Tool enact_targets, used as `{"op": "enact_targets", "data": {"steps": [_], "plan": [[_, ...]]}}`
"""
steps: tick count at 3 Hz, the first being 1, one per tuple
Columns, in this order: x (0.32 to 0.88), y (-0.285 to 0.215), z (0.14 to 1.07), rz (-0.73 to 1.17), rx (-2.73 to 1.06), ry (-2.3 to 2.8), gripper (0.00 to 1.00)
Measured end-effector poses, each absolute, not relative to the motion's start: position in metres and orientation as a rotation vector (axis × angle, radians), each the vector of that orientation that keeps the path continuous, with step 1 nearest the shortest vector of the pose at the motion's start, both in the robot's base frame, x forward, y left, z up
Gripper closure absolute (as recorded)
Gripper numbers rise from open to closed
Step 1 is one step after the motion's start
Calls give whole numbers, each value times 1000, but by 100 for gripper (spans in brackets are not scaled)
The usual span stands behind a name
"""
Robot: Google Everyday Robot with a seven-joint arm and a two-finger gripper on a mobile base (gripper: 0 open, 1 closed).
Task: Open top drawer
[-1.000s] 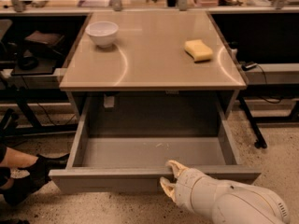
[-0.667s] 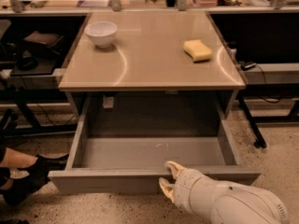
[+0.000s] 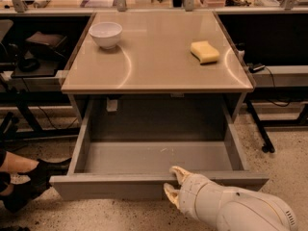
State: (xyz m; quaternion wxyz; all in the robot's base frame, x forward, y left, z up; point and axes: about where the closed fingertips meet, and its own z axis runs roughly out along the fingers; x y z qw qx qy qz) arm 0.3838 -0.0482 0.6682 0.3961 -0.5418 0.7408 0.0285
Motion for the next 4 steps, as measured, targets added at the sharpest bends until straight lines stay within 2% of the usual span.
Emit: {"op": "enact_targets", "data": {"steps": [2, 3, 4], "plan": [[384, -48, 668, 72, -1373, 1877, 11], [384, -48, 668, 72, -1373, 1877, 0], [384, -48, 668, 72, -1373, 1877, 0]]}}
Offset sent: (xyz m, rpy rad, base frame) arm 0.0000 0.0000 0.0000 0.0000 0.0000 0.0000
